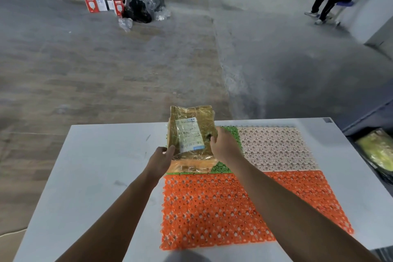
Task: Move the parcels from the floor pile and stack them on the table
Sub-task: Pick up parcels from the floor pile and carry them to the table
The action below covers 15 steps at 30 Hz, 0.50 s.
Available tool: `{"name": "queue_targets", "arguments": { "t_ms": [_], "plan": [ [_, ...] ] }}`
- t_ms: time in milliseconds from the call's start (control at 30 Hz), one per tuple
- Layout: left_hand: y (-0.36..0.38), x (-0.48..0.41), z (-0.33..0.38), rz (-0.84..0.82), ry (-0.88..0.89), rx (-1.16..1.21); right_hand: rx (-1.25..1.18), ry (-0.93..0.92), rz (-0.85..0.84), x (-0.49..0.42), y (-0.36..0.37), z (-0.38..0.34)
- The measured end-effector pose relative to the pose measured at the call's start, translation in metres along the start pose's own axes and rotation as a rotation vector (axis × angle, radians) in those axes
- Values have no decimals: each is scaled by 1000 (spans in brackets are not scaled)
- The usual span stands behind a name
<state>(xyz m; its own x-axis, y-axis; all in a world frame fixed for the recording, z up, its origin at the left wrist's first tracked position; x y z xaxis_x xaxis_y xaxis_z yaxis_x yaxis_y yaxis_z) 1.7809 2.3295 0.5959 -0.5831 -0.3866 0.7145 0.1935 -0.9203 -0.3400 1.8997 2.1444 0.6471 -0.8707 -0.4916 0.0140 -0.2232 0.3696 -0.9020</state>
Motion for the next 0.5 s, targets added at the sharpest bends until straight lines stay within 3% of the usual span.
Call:
{"name": "queue_targets", "arguments": {
  "t_ms": [167, 500],
  "plan": [
    [-12, 6, 3, 32, 12, 6, 21, -32, 136, 12, -18, -25],
    [-30, 69, -30, 171, 29, 112, -59, -222, 139, 49, -27, -78]
  ]
}}
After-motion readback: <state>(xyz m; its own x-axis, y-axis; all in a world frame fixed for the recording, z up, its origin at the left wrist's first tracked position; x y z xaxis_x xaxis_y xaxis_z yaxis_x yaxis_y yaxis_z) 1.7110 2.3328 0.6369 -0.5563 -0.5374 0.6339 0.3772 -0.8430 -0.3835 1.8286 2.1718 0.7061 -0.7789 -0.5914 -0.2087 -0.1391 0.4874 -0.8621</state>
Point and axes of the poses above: each hand's wrist, its own x-axis away from the middle knuckle, its own y-axis out of the palm, z = x × y, the point moved 9 cm from there along -x, towards the middle knuckle, and after that the axes turned 14 degrees about -y, right-handed, at the moved point
